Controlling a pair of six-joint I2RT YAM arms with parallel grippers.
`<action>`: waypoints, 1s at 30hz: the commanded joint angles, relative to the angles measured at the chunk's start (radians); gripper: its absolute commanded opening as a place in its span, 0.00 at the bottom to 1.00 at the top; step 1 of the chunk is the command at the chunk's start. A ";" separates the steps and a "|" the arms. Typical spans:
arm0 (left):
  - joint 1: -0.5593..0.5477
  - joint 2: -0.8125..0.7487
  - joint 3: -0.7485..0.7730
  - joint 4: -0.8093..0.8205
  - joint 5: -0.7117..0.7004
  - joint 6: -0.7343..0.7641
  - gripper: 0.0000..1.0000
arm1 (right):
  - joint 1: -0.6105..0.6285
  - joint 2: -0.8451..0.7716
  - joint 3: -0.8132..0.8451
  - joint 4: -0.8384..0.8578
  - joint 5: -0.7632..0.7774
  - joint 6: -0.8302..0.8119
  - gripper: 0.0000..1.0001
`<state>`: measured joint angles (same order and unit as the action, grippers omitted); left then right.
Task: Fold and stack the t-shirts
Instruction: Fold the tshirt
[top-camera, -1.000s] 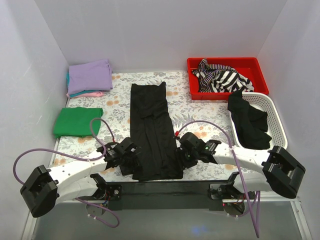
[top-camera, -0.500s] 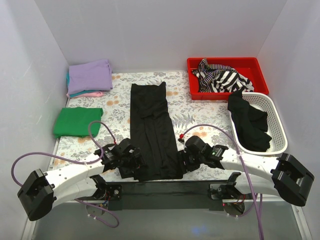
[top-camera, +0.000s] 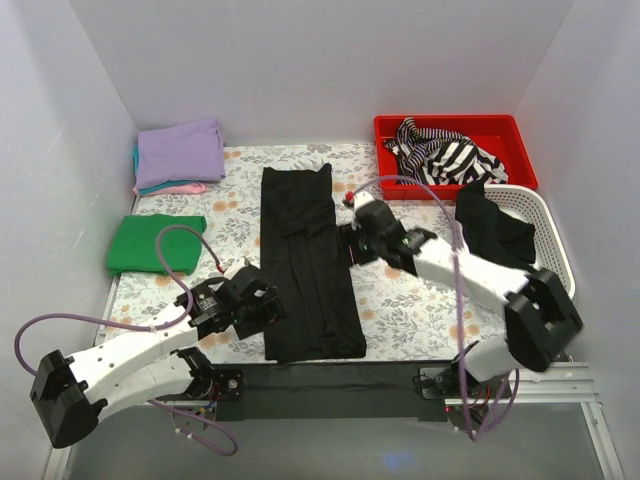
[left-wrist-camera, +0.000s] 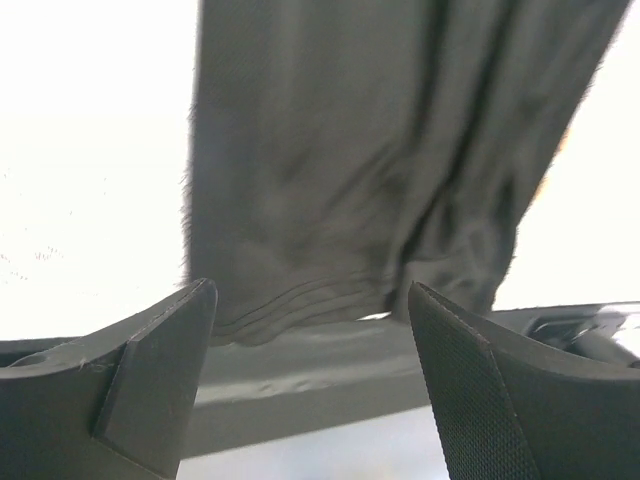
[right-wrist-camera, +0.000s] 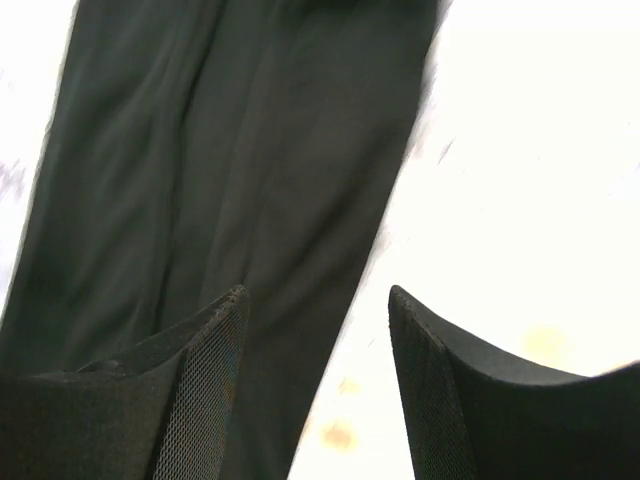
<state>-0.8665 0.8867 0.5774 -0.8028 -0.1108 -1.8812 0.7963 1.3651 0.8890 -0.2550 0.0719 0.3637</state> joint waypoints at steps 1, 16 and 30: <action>-0.003 0.021 0.081 -0.017 -0.138 0.037 0.76 | -0.112 0.233 0.242 0.071 0.054 -0.172 0.65; 0.017 0.153 0.119 0.108 -0.211 0.145 0.80 | -0.304 1.232 1.487 -0.135 -0.239 -0.250 0.70; 0.020 0.247 0.104 0.165 -0.135 0.180 0.81 | -0.315 1.262 1.413 -0.119 0.243 -0.331 0.71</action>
<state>-0.8520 1.1423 0.6884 -0.6640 -0.2565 -1.7184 0.5045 2.5992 2.2688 -0.3233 0.1375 0.0864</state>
